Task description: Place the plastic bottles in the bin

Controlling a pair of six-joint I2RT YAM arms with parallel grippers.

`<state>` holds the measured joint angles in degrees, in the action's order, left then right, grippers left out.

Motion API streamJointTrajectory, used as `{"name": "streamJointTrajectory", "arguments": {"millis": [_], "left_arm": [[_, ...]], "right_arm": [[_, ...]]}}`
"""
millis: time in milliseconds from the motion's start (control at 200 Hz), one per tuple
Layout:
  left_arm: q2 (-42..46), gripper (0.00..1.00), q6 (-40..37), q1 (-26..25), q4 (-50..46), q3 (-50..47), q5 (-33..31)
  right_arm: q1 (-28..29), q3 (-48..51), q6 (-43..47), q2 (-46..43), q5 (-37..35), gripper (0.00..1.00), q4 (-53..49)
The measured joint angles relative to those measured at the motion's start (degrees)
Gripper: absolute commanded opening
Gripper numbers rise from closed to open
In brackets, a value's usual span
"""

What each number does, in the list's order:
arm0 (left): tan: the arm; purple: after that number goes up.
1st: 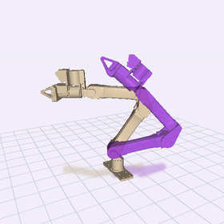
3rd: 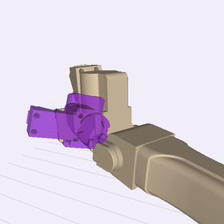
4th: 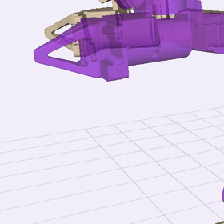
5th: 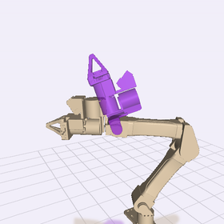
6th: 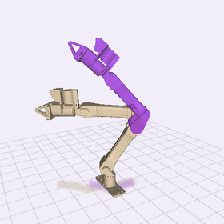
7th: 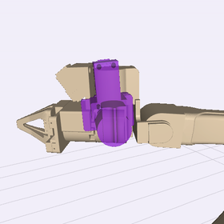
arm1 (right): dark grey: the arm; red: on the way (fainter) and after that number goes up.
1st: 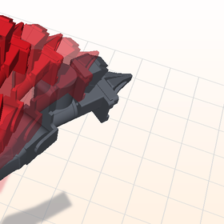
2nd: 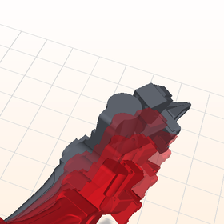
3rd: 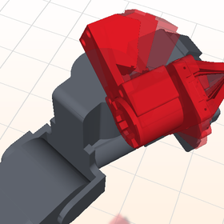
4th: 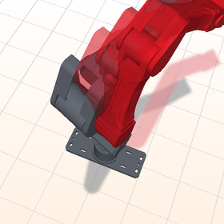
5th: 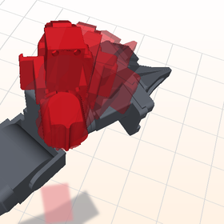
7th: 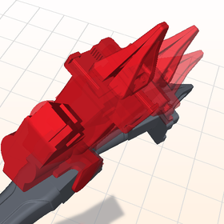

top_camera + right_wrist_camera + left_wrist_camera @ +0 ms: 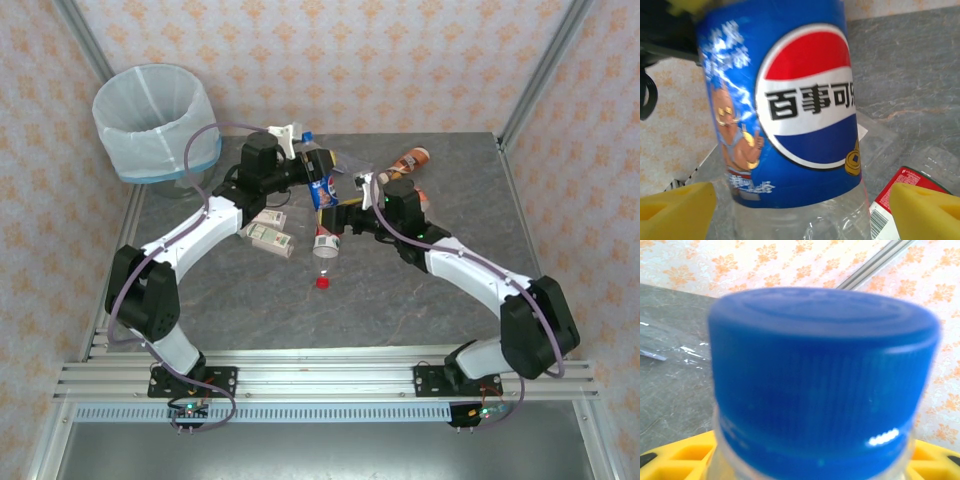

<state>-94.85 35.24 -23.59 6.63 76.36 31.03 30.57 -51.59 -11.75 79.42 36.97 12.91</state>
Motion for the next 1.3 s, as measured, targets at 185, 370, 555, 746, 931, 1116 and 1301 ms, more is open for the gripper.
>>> {"name": "streamJointTrajectory", "arguments": {"millis": [185, 370, 555, 746, 931, 1116, 1301], "left_arm": [[0.5, 0.55, -0.9, 0.0, -1.7, 0.0, -2.5], [2.0, 0.54, -2.0, 0.0, -3.7, 0.0, -5.2], [3.7, 0.54, -3.5, 0.4, -6.1, 0.0, -7.6], [5.2, 0.53, -5.0, 2.1, -7.8, 0.0, -10.0], [5.9, 0.52, -8.0, 3.8, -12.3, 1.7, -14.2], [7.9, 0.52, -13.1, 4.9, -17.4, 5.1, -21.5], [8.9, 0.51, -18.9, 5.6, -22.3, 11.6, -29.3]], "right_arm": [[0.0, 2.1, 0.7, -4.0, -4.5, 0.99, 0.2], [0.0, 6.4, 1.2, -7.1, -14.1, 0.99, 1.3], [0.0, 9.2, 1.2, -7.7, -24.2, 0.99, 1.5], [0.0, 9.4, -0.4, -7.6, -31.2, 0.99, 1.7], [0.0, 9.4, -2.3, -6.0, -33.7, 0.99, 1.7], [0.0, 9.4, -3.6, -4.8, -34.5, 0.99, 1.7], [0.0, 9.4, -4.4, -4.8, -34.5, 0.99, 2.5]]}}
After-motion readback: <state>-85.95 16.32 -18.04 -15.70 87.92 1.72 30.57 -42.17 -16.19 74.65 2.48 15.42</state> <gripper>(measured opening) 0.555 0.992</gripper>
